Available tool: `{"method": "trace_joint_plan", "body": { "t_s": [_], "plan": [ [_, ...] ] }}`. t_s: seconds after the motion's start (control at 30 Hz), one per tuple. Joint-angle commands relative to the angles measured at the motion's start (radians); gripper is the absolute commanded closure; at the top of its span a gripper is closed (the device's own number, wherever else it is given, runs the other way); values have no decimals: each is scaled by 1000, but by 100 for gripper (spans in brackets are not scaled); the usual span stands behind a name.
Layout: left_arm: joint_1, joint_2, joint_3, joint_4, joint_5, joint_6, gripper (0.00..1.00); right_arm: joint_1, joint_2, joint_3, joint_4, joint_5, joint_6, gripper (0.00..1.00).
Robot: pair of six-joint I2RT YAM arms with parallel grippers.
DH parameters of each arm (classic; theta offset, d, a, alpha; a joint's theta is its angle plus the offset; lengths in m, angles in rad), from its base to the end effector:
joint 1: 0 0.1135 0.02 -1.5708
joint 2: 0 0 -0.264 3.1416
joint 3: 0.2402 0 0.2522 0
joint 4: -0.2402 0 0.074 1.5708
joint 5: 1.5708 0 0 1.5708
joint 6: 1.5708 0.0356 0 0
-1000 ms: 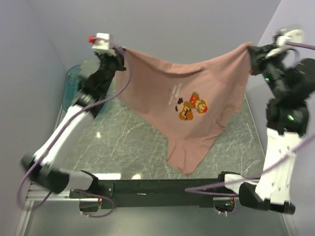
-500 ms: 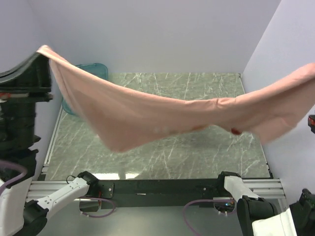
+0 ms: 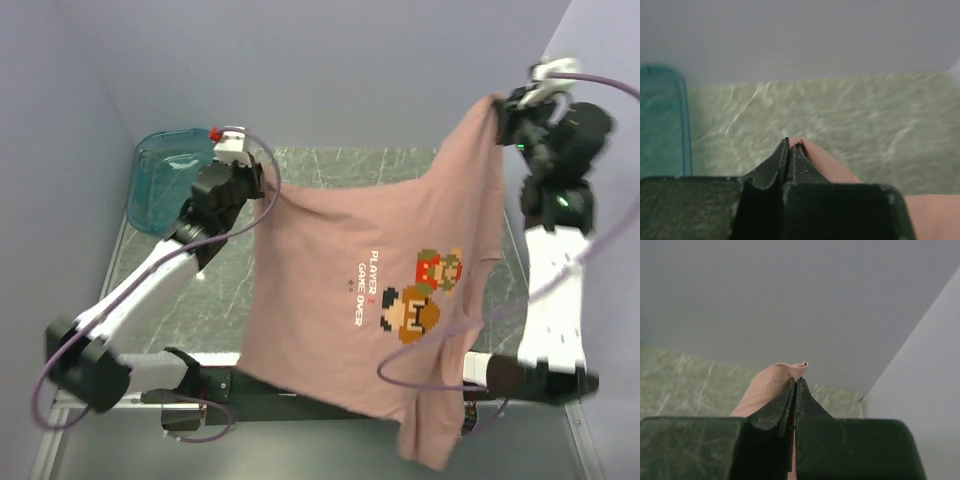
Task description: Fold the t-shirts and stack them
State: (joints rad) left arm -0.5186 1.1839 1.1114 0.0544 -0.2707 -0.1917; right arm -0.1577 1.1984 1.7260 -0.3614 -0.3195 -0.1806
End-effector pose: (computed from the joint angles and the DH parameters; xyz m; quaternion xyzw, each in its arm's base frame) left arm 0.2456 -0.1292 0.3981 0.0218 0.7129 -0.1512 0.6844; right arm 0.2108 -0.0222 0.5524 -0.1287 0.6363 -0.0256 0.7602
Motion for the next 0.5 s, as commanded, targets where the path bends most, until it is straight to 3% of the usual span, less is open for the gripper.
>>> {"method": "trace_joint_plan", "body": {
  "t_s": [0.0, 0.1, 0.2, 0.3, 0.47],
  "plan": [
    [116, 170, -18, 147, -24, -54, 100, -5, 102, -150, 213, -76, 1, 100],
    [192, 412, 50, 122, 36, -132, 100, 7, 216, -290, 347, -95, -2, 100],
    [198, 657, 203, 61, 48, -114, 100, 35, 367, -336, 424, -90, -19, 100],
    [198, 857, 381, -16, 30, -95, 100, 63, 542, -281, 430, -47, -34, 100],
    [201, 1048, 616, -109, -42, -60, 100, 90, 778, -102, 397, 75, -36, 100]
  ]
}}
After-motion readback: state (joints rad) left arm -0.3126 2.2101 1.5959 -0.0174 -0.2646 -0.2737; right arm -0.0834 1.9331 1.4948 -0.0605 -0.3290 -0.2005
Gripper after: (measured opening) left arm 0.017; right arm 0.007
